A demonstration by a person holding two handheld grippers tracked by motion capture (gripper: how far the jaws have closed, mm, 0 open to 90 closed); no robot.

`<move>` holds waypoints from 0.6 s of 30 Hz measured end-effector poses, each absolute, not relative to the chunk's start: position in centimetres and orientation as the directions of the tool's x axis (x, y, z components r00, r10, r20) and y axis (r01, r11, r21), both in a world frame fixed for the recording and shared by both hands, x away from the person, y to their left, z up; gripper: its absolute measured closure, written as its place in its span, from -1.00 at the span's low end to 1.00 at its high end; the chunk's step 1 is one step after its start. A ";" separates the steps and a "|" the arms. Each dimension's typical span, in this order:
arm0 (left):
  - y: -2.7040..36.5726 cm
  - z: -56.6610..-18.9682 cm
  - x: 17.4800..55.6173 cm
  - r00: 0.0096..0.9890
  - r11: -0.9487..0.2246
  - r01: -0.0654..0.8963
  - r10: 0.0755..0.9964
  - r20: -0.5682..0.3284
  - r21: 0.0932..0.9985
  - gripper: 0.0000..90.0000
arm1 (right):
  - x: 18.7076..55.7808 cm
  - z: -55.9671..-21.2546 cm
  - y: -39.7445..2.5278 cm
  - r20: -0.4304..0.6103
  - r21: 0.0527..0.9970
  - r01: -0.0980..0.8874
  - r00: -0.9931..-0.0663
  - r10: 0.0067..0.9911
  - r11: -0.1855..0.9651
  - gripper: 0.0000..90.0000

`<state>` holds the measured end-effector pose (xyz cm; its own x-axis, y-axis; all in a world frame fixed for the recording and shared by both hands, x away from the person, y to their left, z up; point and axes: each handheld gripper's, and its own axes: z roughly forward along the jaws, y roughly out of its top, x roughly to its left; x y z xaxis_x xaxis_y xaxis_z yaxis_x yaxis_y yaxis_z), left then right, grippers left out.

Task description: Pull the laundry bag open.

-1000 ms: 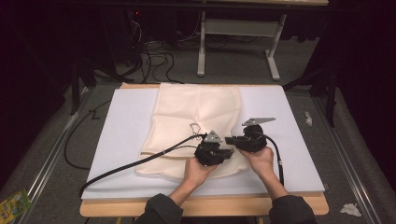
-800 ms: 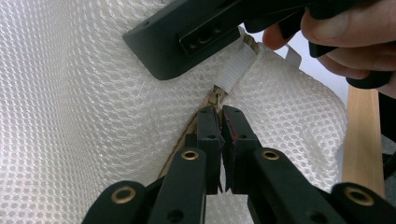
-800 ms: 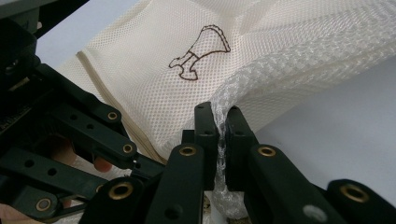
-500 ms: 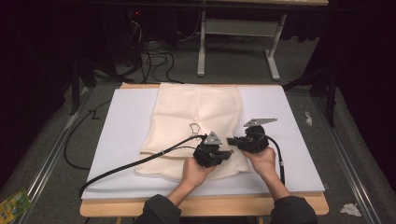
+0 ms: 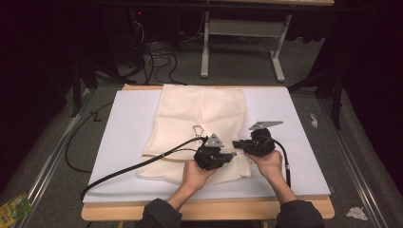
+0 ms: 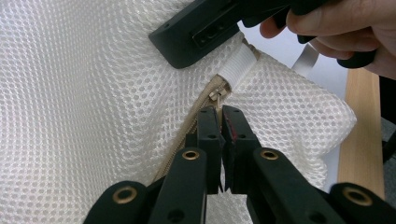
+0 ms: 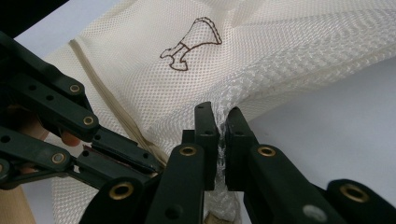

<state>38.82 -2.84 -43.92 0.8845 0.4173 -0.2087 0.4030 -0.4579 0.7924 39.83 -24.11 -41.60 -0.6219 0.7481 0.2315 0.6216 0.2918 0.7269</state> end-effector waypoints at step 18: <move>-2.0 -43.6 39.0 0.878 -0.458 0.410 0.431 -0.206 0.789 0.94 | 39.8 -41.5 -24.5 0.222 0.735 0.612 -0.626 0.748 0.294 0.96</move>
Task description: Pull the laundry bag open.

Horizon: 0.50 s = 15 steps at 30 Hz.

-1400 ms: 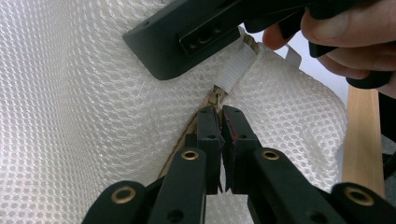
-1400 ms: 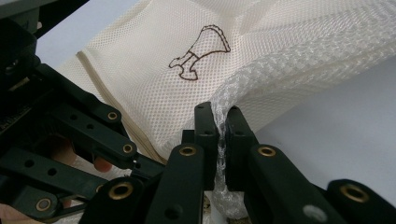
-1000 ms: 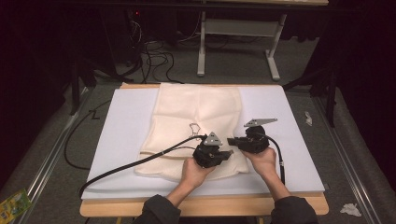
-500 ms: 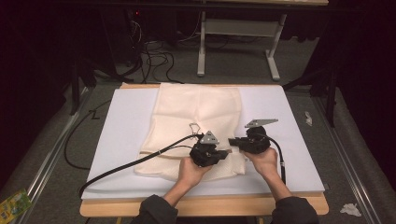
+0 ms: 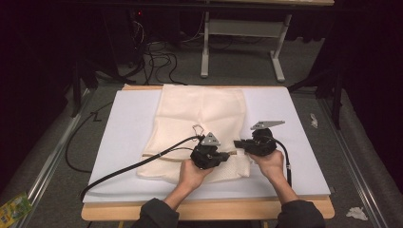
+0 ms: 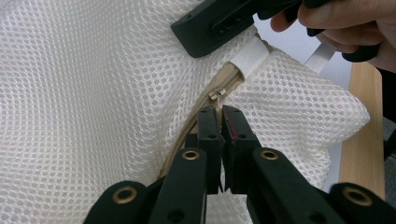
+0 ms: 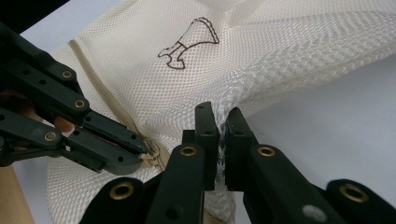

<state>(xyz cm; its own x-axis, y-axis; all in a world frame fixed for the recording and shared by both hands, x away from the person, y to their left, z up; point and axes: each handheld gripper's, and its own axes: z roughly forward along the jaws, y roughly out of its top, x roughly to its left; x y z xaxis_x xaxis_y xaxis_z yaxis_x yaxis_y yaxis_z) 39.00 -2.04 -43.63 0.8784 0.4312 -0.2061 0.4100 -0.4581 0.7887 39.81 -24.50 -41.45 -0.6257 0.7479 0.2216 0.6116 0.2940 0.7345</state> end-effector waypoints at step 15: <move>-1.8 -43.5 38.8 0.879 -0.467 0.407 0.435 -0.198 0.785 0.94 | 39.8 -41.5 -24.7 0.225 0.735 0.611 -0.628 0.745 0.293 0.96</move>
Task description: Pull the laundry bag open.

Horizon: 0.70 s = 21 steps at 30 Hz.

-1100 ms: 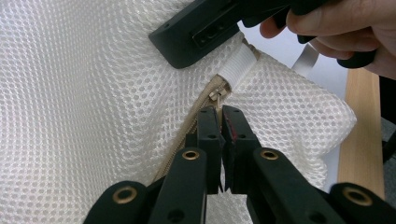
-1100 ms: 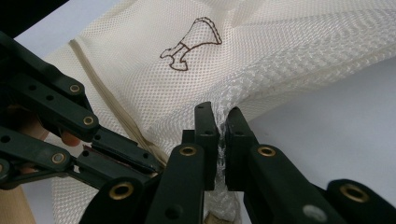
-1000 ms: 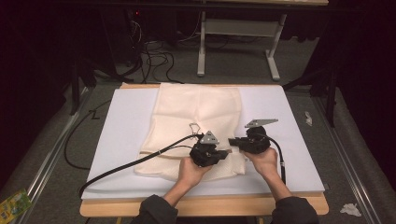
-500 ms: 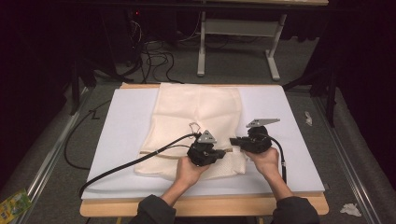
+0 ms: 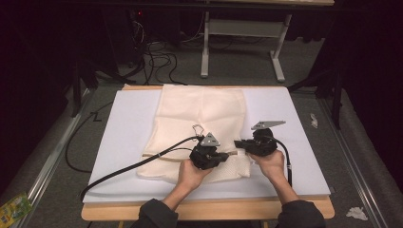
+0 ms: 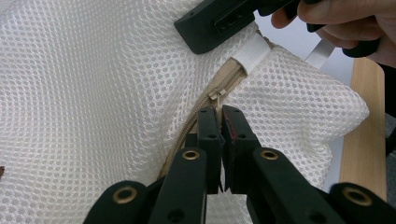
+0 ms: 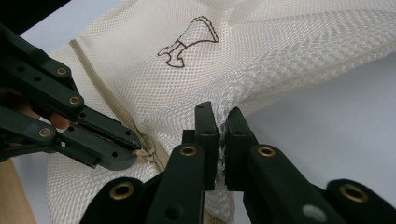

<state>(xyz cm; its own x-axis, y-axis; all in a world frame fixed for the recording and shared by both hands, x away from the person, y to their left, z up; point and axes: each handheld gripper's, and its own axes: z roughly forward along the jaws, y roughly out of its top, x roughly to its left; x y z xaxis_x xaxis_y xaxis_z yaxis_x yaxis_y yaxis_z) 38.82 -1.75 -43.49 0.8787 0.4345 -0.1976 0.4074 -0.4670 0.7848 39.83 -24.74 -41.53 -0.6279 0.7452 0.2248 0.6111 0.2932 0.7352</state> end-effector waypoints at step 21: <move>-0.7 -43.7 38.7 0.876 -0.457 0.407 0.442 -0.196 0.791 0.94 | 39.9 -41.7 -24.4 0.220 0.727 0.615 -0.630 0.745 0.306 0.96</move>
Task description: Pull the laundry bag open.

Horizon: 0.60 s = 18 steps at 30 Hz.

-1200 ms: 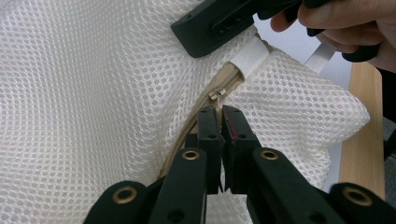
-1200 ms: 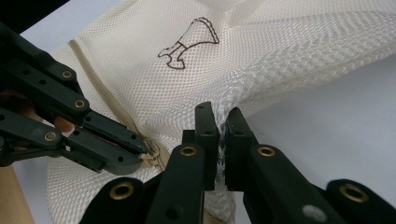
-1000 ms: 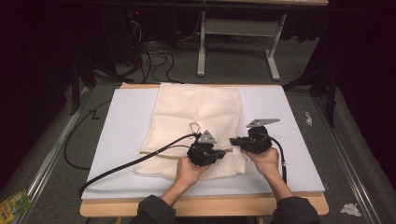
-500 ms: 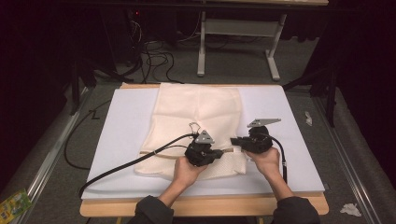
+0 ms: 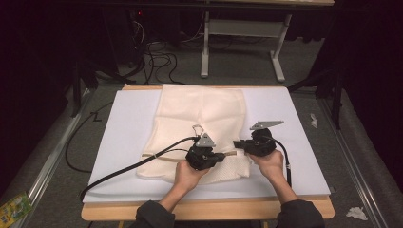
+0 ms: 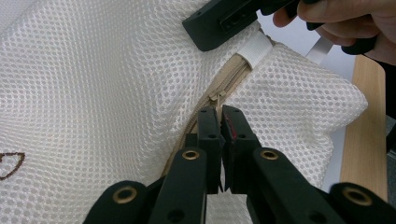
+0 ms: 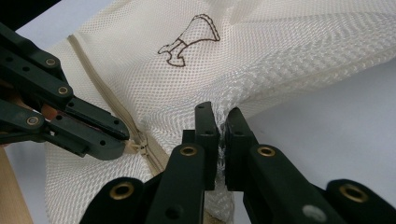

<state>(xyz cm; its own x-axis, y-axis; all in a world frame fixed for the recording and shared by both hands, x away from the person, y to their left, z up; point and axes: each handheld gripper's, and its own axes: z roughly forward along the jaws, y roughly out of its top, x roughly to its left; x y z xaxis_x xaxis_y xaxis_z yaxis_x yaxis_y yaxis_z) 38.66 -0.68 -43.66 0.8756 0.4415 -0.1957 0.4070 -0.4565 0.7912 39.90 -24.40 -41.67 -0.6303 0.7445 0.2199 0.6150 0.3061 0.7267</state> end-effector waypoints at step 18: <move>0.2 -43.9 38.6 0.868 -0.445 0.422 0.450 -0.210 0.790 0.94 | 39.8 -41.7 -24.5 0.217 0.725 0.613 -0.637 0.740 0.315 0.96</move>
<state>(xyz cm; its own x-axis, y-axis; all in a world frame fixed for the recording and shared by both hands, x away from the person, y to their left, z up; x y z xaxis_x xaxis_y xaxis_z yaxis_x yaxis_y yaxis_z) 38.57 0.18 -43.85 0.8678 0.4503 -0.2100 0.4221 -0.4451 0.7898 39.77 -24.50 -41.72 -0.6365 0.7402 0.2165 0.6129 0.3151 0.7246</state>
